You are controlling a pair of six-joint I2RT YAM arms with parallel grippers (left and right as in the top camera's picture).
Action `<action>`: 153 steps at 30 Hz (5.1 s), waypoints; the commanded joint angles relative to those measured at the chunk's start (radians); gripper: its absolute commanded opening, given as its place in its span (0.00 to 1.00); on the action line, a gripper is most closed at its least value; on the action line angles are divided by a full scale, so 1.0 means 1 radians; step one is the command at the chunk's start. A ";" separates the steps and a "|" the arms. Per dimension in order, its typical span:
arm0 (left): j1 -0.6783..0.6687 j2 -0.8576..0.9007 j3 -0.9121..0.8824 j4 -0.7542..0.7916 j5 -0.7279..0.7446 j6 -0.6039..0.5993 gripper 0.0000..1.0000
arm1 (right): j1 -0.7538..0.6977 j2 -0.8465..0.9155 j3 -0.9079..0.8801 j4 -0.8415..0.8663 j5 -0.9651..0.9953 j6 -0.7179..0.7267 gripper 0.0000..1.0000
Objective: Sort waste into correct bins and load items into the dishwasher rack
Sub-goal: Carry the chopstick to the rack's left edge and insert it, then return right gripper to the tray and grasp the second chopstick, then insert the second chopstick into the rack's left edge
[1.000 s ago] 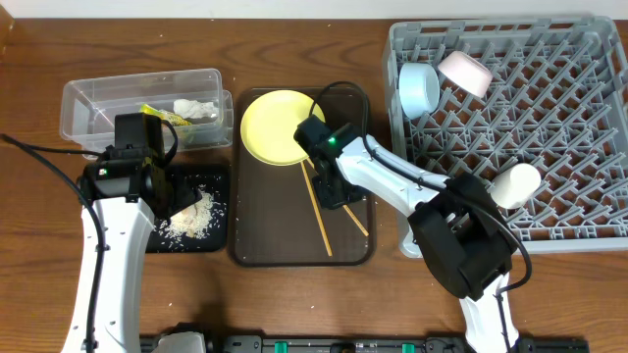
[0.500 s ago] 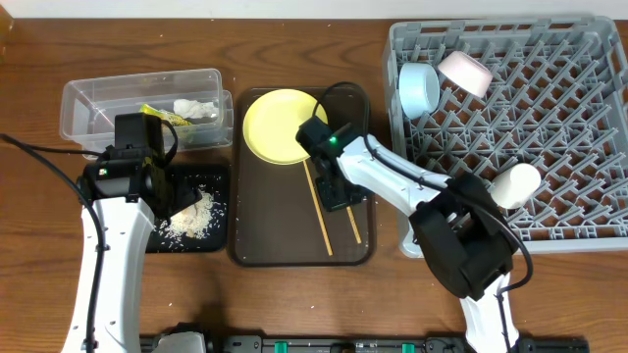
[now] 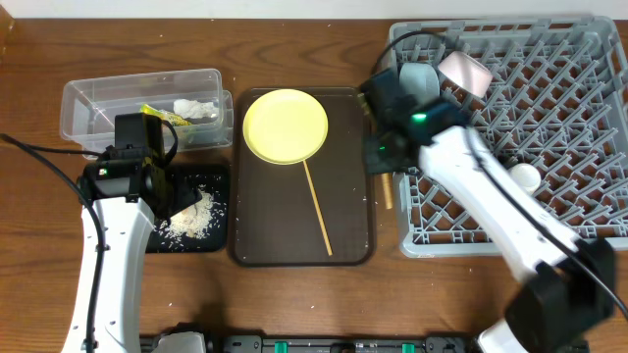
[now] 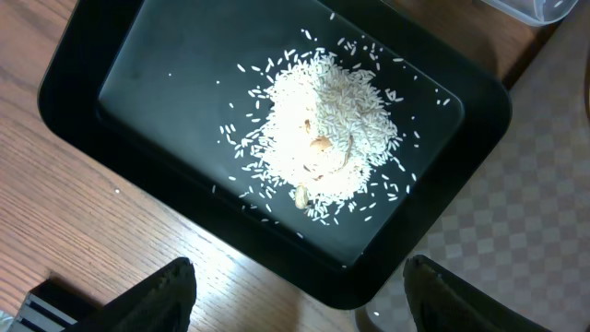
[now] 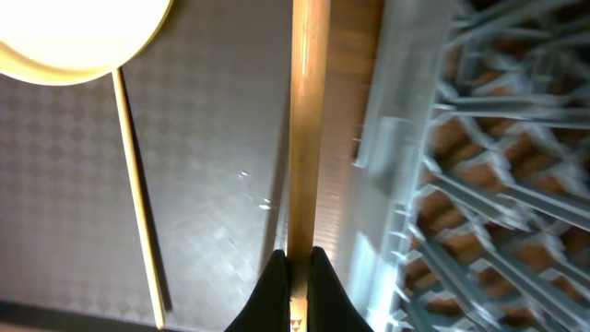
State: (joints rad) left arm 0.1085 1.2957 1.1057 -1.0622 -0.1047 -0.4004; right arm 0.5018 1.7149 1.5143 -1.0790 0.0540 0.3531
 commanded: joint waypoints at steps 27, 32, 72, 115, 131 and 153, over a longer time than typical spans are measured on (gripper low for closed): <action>0.004 -0.002 0.000 -0.003 -0.008 -0.013 0.75 | -0.187 -0.013 -0.261 0.133 -0.036 -0.082 0.17; 0.004 -0.002 0.000 -0.003 -0.008 -0.013 0.75 | -0.187 -0.016 -0.256 0.130 -0.036 -0.094 0.41; 0.004 -0.002 0.000 -0.002 -0.008 -0.013 0.75 | 0.303 0.340 -0.104 0.301 -0.076 -0.008 0.45; 0.004 -0.002 0.000 -0.003 -0.008 -0.013 0.75 | 0.187 0.163 -0.103 0.185 -0.049 0.048 0.01; 0.004 -0.002 0.000 -0.002 -0.008 -0.013 0.75 | -0.117 -0.067 -0.105 -0.011 0.028 -0.038 0.01; 0.004 -0.002 0.000 -0.003 -0.008 -0.013 0.75 | -0.160 -0.060 -0.286 0.102 -0.026 -0.048 0.13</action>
State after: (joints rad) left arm 0.1085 1.2957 1.1057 -1.0622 -0.1047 -0.4004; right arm 0.3500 1.6543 1.2366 -0.9859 0.0452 0.3115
